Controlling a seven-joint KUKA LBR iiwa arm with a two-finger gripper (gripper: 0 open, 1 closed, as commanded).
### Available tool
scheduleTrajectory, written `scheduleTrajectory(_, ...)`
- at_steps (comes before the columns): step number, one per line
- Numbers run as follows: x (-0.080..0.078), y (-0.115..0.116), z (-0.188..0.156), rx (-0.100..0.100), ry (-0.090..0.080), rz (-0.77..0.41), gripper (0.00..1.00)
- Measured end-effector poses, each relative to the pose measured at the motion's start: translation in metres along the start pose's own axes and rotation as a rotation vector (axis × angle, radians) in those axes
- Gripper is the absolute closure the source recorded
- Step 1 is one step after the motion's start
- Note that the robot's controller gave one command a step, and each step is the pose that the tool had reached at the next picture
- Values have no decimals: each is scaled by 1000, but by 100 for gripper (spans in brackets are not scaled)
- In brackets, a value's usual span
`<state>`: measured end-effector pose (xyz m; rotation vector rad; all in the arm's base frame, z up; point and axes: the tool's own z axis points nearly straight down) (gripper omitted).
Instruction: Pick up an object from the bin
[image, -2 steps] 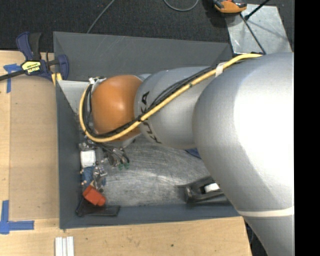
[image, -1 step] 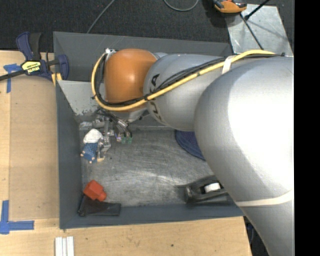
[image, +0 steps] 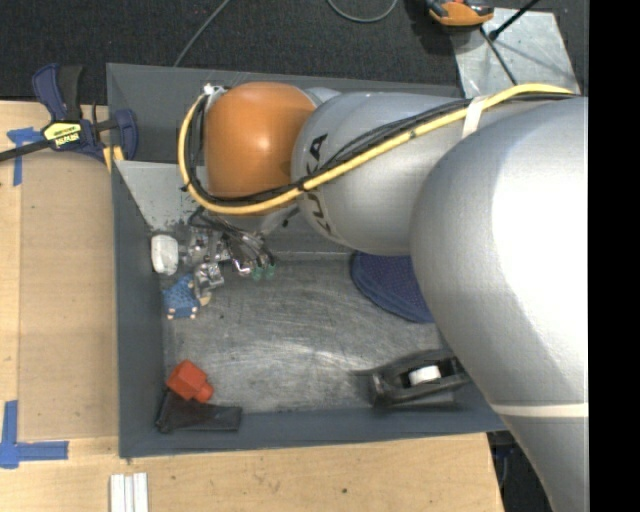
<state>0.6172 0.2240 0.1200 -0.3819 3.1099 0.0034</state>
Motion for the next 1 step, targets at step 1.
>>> scheduleTrajectory(1,-4,6,-127,0,-4,-189,100)
